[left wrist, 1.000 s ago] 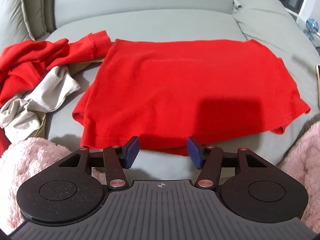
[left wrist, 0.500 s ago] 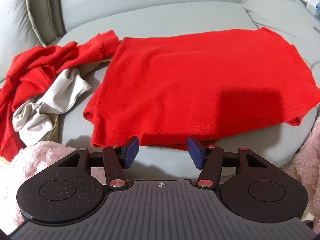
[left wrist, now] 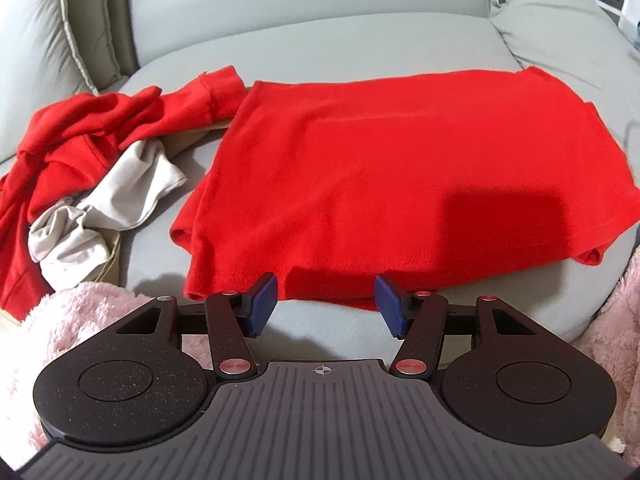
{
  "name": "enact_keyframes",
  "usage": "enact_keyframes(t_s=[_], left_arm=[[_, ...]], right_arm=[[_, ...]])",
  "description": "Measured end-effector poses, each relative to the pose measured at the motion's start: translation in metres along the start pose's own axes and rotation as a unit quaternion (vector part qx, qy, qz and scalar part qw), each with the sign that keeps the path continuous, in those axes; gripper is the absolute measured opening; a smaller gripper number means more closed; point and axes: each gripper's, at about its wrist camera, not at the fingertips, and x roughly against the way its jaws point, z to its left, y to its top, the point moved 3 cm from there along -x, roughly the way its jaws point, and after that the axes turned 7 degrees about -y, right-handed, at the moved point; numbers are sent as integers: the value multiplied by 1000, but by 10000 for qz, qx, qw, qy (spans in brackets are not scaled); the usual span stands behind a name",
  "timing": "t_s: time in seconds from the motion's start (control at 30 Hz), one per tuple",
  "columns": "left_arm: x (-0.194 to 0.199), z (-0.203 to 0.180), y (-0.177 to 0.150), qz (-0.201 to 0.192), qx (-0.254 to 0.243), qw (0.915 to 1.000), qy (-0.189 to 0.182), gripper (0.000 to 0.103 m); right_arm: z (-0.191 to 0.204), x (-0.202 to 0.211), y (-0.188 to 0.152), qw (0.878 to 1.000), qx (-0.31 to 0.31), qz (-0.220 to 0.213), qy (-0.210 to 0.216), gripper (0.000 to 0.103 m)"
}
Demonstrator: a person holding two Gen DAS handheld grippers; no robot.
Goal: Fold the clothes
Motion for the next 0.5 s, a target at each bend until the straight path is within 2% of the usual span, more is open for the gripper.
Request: enact_keyframes(t_s=[0.13, 0.33, 0.4, 0.5], left_arm=[[2, 3, -1, -49, 67, 9999, -132, 60], [7, 11, -2, -115, 304, 9990, -319, 60], [10, 13, -3, -150, 341, 9986, -380, 60], [14, 18, -5, -191, 417, 9979, -457, 60]], right_arm=[[42, 24, -72, 9957, 15, 911, -179, 87], [98, 42, -166, 9779, 164, 2012, -550, 86], [109, 44, -188, 9725, 222, 2215, -691, 86], [115, 47, -209, 9694, 199, 2256, -949, 85]])
